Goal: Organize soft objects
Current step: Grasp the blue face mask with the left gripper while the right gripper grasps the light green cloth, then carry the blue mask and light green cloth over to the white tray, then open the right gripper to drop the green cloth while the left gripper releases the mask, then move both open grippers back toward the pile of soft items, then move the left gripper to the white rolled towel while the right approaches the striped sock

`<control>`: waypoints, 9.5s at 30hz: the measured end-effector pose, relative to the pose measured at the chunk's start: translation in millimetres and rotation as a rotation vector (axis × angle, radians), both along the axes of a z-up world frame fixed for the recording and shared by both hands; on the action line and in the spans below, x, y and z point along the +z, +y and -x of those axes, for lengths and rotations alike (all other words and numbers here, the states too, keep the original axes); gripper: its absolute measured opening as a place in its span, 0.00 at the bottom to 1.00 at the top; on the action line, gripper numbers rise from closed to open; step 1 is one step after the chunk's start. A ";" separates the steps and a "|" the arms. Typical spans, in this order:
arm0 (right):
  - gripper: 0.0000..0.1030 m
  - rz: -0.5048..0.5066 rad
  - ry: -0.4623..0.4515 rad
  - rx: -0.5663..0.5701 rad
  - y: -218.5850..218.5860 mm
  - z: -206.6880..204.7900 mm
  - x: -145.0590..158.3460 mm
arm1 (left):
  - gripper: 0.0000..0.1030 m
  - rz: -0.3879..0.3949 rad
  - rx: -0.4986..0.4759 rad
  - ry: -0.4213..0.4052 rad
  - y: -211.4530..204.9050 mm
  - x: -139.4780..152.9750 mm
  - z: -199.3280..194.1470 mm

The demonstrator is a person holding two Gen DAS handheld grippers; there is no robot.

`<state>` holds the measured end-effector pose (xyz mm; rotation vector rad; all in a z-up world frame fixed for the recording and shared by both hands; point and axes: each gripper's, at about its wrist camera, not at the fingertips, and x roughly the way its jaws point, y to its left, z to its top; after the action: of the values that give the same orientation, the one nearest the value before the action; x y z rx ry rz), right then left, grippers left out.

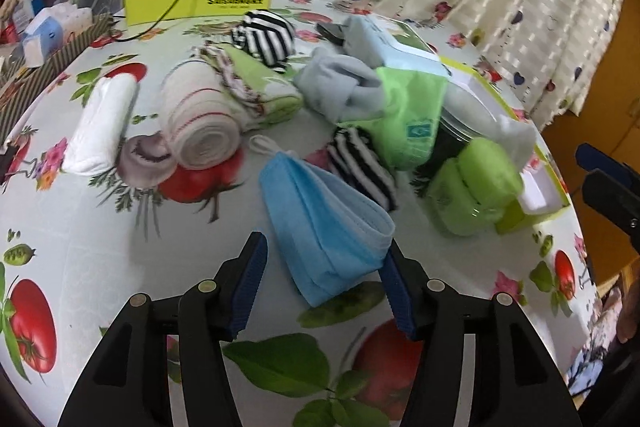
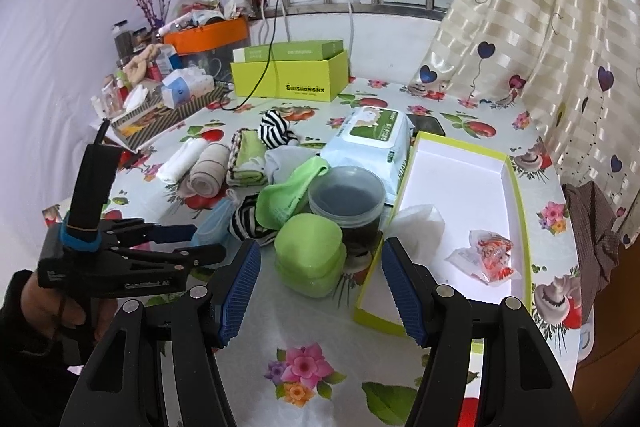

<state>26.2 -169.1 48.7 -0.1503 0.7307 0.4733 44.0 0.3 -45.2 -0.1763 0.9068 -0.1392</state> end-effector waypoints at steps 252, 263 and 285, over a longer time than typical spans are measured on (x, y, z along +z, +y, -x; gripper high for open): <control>0.64 -0.038 -0.046 -0.007 -9.1 2.1 20.0 | 0.42 -0.014 -0.127 -0.224 -42.8 88.9 15.8; 0.64 -0.015 -0.034 0.033 12.8 -1.7 18.8 | 0.42 -0.006 -0.096 -0.218 -24.7 85.2 14.4; 0.64 -0.014 -0.009 0.119 65.3 -19.0 11.6 | 0.42 -0.015 0.049 -0.193 42.5 69.0 11.6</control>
<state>45.2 -103.8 60.3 -0.1828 0.7119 0.5905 32.4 42.8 23.8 -0.1678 0.7105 -0.1025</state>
